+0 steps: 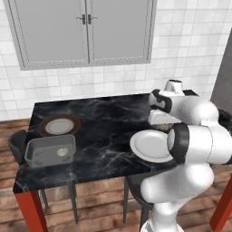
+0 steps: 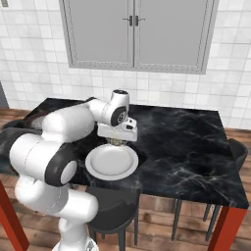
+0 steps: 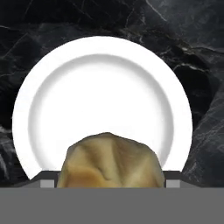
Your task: Place two dumplings into each of the tupperware containers and then place the containers in the fridge.
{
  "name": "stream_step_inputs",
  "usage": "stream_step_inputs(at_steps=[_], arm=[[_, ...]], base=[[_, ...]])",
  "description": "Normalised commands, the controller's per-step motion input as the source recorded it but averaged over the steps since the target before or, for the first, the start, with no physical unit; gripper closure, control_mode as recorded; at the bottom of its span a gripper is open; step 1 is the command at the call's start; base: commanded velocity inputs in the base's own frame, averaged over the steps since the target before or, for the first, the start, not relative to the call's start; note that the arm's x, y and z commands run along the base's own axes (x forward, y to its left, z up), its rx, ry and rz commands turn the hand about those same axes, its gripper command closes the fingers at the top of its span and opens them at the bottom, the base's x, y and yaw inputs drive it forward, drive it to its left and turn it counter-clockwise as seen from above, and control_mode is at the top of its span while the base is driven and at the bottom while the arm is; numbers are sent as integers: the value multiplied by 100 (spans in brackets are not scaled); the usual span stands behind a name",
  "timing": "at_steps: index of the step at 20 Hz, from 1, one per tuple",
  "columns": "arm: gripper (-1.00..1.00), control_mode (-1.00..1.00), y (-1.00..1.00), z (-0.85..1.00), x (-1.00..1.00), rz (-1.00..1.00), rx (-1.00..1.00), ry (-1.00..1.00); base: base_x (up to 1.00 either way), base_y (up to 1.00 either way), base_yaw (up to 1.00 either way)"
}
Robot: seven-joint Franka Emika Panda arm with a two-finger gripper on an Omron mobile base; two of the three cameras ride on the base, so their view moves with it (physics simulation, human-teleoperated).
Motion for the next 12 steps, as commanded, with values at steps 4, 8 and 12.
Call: stream_step_inputs(at_steps=[4,8,12], arm=[[100,-100,13,40,-100,-1,0,0],[100,-100,14,35,-100,-12,-2,-1],[100,-100,51,50,-79,-2,-3,-1]], base=[[0,0,0],[0,0,0],[0,0,0]])
